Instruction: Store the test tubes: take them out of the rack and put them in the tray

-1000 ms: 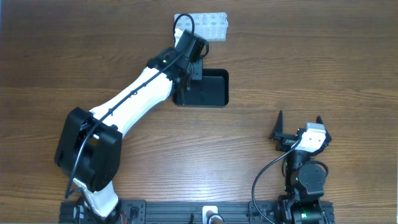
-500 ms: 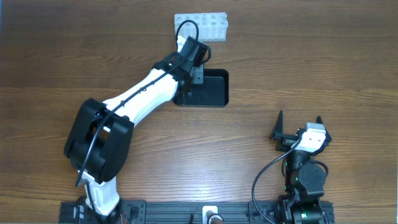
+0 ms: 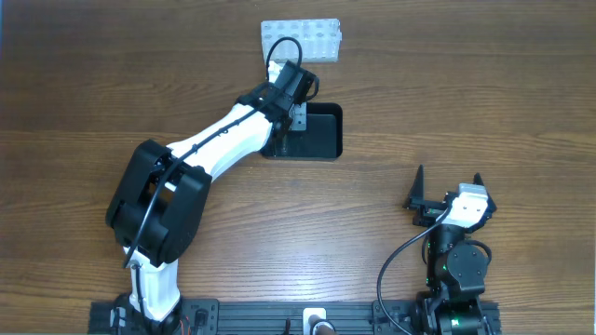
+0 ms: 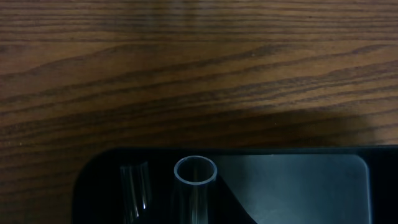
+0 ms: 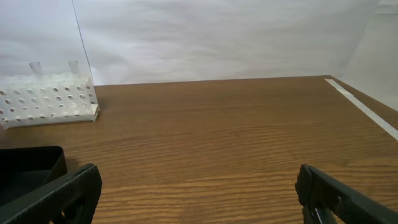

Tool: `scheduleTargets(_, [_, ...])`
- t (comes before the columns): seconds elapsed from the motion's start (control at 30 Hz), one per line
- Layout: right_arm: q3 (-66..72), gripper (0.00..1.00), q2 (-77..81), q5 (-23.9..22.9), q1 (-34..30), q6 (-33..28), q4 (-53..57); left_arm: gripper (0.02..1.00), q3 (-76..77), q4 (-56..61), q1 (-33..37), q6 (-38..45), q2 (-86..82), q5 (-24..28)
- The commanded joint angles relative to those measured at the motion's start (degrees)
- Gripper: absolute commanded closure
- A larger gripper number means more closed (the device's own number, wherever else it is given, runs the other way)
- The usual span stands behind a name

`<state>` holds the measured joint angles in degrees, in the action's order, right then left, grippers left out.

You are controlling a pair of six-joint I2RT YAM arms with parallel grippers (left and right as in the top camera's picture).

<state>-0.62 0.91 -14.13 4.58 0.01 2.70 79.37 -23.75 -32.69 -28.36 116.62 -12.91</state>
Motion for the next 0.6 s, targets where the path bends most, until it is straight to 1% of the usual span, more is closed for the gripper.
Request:
scheduleTargets(0.03, [0.35,0.007,-0.52,-0.72,0.00,0.11,0.07,0.873,-0.42,-0.24,-0.33,-0.72,0.61,-0.02])
scheduleTargets(0.07, [0.33,0.007,-0.52,-0.72,0.00,0.11,0.07,0.807,-0.42,-0.24,-0.33,-0.68,0.61,-0.04])
scheduleTargets(0.1, [0.33,0.009,-0.52,-0.72,0.00,0.11,0.07,0.772,-0.42,-0.24,-0.33,-0.63,0.61,-0.07])
scheduleTargets(0.17, [0.33,0.009,-0.52,-0.72,0.00,0.11,0.07,0.748,-0.42,-0.24,-0.33,-0.63,0.35,-0.24])
scheduleTargets(0.23, [0.33,0.007,-0.52,-0.72,0.00,0.11,0.07,0.744,-0.42,-0.26,-0.33,-0.63,-0.55,-0.76])
scheduleTargets(0.33, [0.33,0.007,-0.52,-0.72,0.00,0.11,0.07,0.728,-0.42,-0.44,-0.33,-0.57,-3.96,-3.13])
scheduleTargets(0.4, [0.35,0.007,-0.52,-0.72,0.00,0.11,0.07,0.654,-0.42,-0.42,-0.33,0.15,-7.10,-5.51])
scheduleTargets(0.5, [0.33,0.007,-0.52,-0.72,0.00,0.11,0.04,0.472,-0.42,0.13,-0.31,4.44,-12.85,-8.90])
scheduleTargets(0.6, [0.35,0.007,-0.52,-0.72,0.00,0.11,0.07,0.329,-1.01,1.22,-0.07,9.66,-18.97,-12.13])
